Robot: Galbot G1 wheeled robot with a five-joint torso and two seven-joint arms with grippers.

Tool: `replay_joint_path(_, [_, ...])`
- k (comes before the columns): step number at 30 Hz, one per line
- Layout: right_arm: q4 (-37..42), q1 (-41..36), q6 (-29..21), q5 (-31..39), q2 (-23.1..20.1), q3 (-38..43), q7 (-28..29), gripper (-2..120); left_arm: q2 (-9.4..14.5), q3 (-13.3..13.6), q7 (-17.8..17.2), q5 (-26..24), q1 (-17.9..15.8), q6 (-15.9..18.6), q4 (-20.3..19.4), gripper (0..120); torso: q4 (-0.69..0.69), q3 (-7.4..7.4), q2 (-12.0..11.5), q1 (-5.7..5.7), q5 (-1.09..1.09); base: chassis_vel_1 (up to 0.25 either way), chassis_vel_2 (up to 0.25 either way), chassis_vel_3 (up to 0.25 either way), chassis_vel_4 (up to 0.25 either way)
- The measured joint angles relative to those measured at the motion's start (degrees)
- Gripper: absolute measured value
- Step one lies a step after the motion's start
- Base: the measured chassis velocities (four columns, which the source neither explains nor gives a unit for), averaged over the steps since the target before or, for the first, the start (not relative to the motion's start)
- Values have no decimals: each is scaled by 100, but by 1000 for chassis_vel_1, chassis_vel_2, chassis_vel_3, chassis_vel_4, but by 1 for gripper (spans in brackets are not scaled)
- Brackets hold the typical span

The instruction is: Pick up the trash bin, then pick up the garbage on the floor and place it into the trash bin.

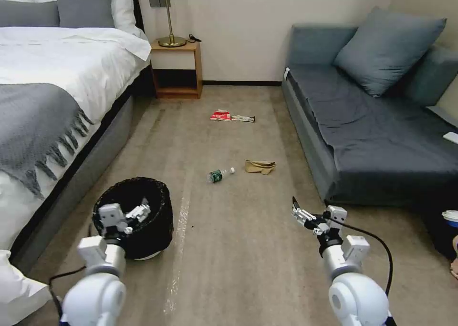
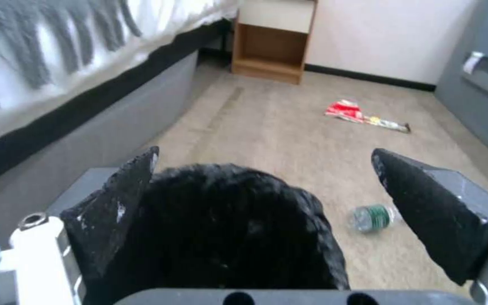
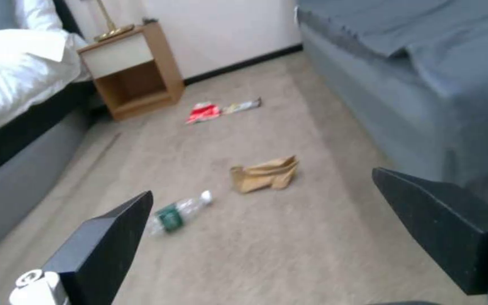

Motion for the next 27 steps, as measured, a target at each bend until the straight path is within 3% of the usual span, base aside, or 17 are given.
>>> replay_joint_path(3, [113, 61, -232, 304, -115, -43, 132, 100, 20, -11, -21, -57, -5, 34, -12, 99, 0, 0, 0, 0, -3, 0, 0, 0, 0])
replay_joint_path(4, [223, 118, -452, 592, -226, -81, 255, 100, 129, -186, -17, -207, 90, 42, -191, 99, -1, 1, -1, 0, -12, 0, 0, 0, 0])
replay_joint_path(7, [339, 184, -702, 921, -347, -129, 392, 100, 299, -385, -13, -309, 189, 27, -390, 98, 0, -1, -1, 0, 12, 0, 0, 0, 0])
replay_joint_path(9, [402, 216, -823, 1082, -409, -150, 462, 100, 364, -434, -10, -358, 225, 24, -418, 98, 2, 0, -2, 0, -13, 0, 0, 0, 0])
replay_joint_path(12, [406, 220, -840, 1102, -416, -155, 469, 100, 419, -460, -10, -379, 226, 23, -427, 98, 0, 0, -1, 0, 2, 0, 0, 0, 0])
replay_joint_path(13, [406, 220, -839, 1101, -416, -154, 471, 100, 449, -476, -9, -385, 226, 23, -416, 97, -1, 0, -1, 0, -2, 0, 0, 0, 0])
replay_joint_path(17, [409, 257, -885, 1193, -496, -154, 498, 100, 487, -509, -10, -390, 224, 16, -333, 97, -1, 0, -1, 0, 0, 0, 0, 0, 0])
replay_joint_path(20, [309, 560, -1025, 1656, -1127, -54, 616, 100, 552, -566, -8, -423, 226, 7, -206, 97, 0, 0, -1, 0, -1, 0, 0, 0, 0])
replay_joint_path(21, [309, 560, -1025, 1656, -1127, -54, 616, 100, 552, -566, -8, -423, 226, 7, -206, 97, 0, 0, -1, 0, -1, 0, 0, 0, 0])
replay_joint_path(23, [103, 869, -1095, 1876, -1575, -9, 683, 100, 708, -607, -95, -604, 200, 55, -26, 97, 3, 0, -1, 0, -3, 0, 0, 0, 0])
replay_joint_path(27, [-108, 996, -1075, 1739, -1554, -36, 667, 100, 1024, -683, -362, -976, 53, 173, 368, 97, 0, 1, -1, 0, -2, 0, 0, 0, 0])
